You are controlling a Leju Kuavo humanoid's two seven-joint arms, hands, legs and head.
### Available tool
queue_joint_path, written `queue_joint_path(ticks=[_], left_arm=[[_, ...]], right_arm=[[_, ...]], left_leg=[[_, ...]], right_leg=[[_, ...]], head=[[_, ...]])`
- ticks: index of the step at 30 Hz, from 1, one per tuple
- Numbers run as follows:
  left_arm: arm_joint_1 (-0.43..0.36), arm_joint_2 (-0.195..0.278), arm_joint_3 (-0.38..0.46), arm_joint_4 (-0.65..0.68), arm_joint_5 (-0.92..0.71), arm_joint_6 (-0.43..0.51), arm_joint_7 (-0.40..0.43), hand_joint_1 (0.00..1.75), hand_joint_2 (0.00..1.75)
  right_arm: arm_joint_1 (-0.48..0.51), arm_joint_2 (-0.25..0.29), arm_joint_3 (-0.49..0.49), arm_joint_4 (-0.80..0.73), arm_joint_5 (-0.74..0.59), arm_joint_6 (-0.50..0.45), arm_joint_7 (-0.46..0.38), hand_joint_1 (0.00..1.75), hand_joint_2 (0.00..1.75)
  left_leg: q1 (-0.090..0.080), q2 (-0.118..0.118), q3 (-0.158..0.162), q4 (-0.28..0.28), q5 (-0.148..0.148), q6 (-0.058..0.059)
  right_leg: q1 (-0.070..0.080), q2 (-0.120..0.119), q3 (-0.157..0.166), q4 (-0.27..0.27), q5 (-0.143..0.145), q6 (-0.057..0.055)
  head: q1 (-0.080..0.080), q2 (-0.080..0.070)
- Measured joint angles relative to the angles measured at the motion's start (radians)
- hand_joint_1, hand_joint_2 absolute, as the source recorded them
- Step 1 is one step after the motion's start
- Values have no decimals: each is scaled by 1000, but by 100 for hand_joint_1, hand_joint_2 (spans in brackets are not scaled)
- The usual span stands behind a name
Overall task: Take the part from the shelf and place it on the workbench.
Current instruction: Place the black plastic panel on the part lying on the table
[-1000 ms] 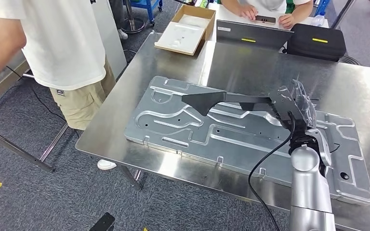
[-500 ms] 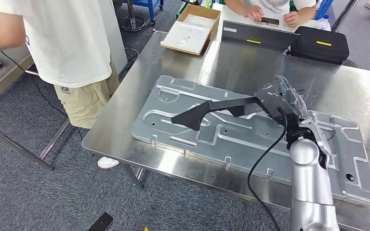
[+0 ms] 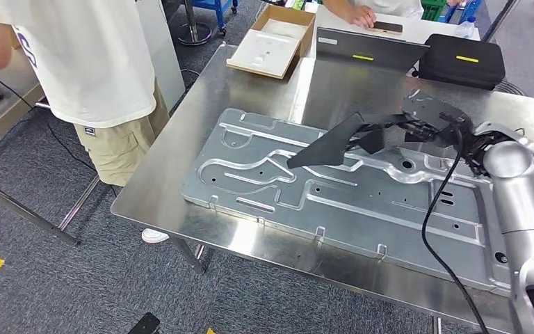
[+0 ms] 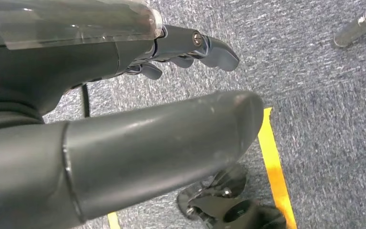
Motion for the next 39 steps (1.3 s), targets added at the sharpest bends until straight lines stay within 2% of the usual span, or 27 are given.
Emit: queue_joint_path(ticks=[1,2,5,7,8,10,11,12,13,15,16,17,18,19,21,23,25,26,27,28,29,31,32,33,36,38,39], left_arm=[[0,1,0,0,0,0,0,0,0],[0,2,0,0,1,1,-1,0,0],[3,2,0,0,2,4,-1,0,0],[2,2,0,0,4,5,-2,0,0],[2,2,0,0,6,6,-2,0,0],[2,1,1,0,8,8,-2,0,0],[4,0,1,0,8,8,-1,0,0],[5,-1,1,0,7,9,-1,0,0],[6,-3,1,0,7,9,-1,0,0],[7,-7,1,0,5,9,-1,0,0],[7,-8,1,0,5,9,-1,0,0],[8,-9,1,0,4,9,-1,0,0],[8,-9,1,0,3,9,-1,0,0],[9,-9,1,0,2,9,-1,0,0],[9,-9,2,0,1,9,-1,0,0],[9,-10,2,0,1,8,-2,0,0],[12,-11,2,0,0,8,-2,0,0],[13,-11,2,0,0,8,-2,0,0],[14,-10,2,0,0,8,-2,0,0],[14,-10,2,0,0,8,-2,0,0],[14,-10,2,0,0,8,-2,0,0],[14,-10,2,0,0,8,-2,0,0],[13,-9,3,0,0,8,-1,0,0],[13,-9,3,0,0,8,-1,0,0],[11,-9,3,0,0,8,-2,0,0],[10,-10,3,0,0,8,-2,0,0],[9,-10,3,0,0,8,-2,0,0]], right_arm=[[-12,-23,19,5,-8,-5,2,0,0],[-20,-43,35,8,-12,-16,6,0,0],[-23,-83,59,12,-14,-71,23,0,0],[-18,-98,65,10,0,-120,33,0,0],[-11,-101,64,5,20,-153,39,0,0],[19,-94,48,-16,70,-216,50,0,0],[41,-87,34,-29,92,-234,54,0,0],[62,-79,19,-43,107,-241,55,0,0],[79,-73,6,-56,116,-243,55,0,0],[98,-66,-17,-77,124,-243,54,0,0],[102,-65,-27,-85,124,-242,52,0,0],[106,-63,-36,-92,124,-238,51,0,0],[109,-60,-43,-98,126,-231,49,0,0],[111,-58,-49,-102,128,-223,47,0,0],[112,-57,-60,-107,131,-201,45,0,0],[109,-59,-75,-110,130,-183,46,0,0],[109,-60,-85,-110,126,-176,46,0,0],[110,-60,-88,-110,124,-175,45,0,0],[112,-60,-90,-110,121,-174,45,0,0],[114,-59,-91,-110,119,-173,45,0,0],[115,-59,-92,-110,118,-173,45,0,0],[116,-59,-94,-110,118,-173,45,0,0],[116,-59,-95,-110,118,-173,45,0,0],[116,-59,-96,-110,118,-173,45,0,0],[119,-60,-99,-111,117,-173,45,0,0],[118,-62,-105,-111,117,-172,44,0,0],[117,-62,-108,-111,115,-169,44,0,0]], left_leg=[[-1,-1,27,-59,21,4],[-2,-2,43,-93,29,8],[-5,-3,51,-115,31,21],[-2,-2,55,-125,38,33],[0,-1,57,-129,40,38],[-1,-1,57,-130,40,43],[-1,-1,57,-130,40,44],[-1,-2,57,-129,40,44],[-1,-2,57,-128,39,43],[-1,-5,58,-125,35,39],[-3,-6,58,-122,33,36],[-5,-7,57,-121,32,31],[-6,-8,56,-121,31,26],[-7,-8,55,-122,32,21],[-7,-7,54,-117,25,11],[-6,-5,29,-56,-16,2],[-4,-4,-31,76,-80,-2],[-3,-4,-59,135,-99,-2],[-3,-4,-76,166,-100,-2],[-3,-4,-73,156,-81,0],[-3,-4,-53,107,-46,4],[-6,-5,13,-35,20,15],[-8,-5,36,-85,35,20],[-10,-5,49,-113,38,23],[-10,-3,58,-130,40,31],[-6,-2,64,-144,48,42],[-5,-1,66,-148,50,45]], right_leg=[[2,0,0,2,-2,4],[3,1,-2,3,-2,8],[2,1,-4,1,0,24],[-2,3,-16,30,-22,34],[-4,5,-36,73,-48,38],[-6,7,-96,198,-106,46],[-7,8,-121,248,-120,49],[-9,8,-132,266,-116,51],[-11,7,-125,247,-94,51],[-13,6,-65,122,-29,49],[-11,6,-36,61,-7,46],[-8,7,-17,20,4,41],[-5,8,-10,3,3,37],[-2,9,-10,1,2,32],[-7,9,-7,-2,3,21],[-10,4,-1,-8,4,8],[-5,-1,1,-8,2,0],[-3,-1,2,-8,1,-2],[-1,-1,4,-8,0,-4],[0,1,6,-8,-2,-5],[2,2,9,-7,-4,-5],[5,7,14,-6,-8,-3],[6,9,14,-5,-9,0],[7,11,13,-5,-10,4],[4,13,13,-6,-10,21],[1,13,-5,37,-42,30],[-1,12,-28,89,-71,34]], head=[[0,0],[0,0],[0,0],[0,0],[0,0],[0,0],[0,0],[0,0],[0,0],[0,0],[0,0],[0,0],[0,0],[0,0],[0,0],[0,0],[0,0],[0,0],[0,0],[0,0],[0,0],[0,0],[0,0],[0,0],[0,0],[0,0],[0,0]])
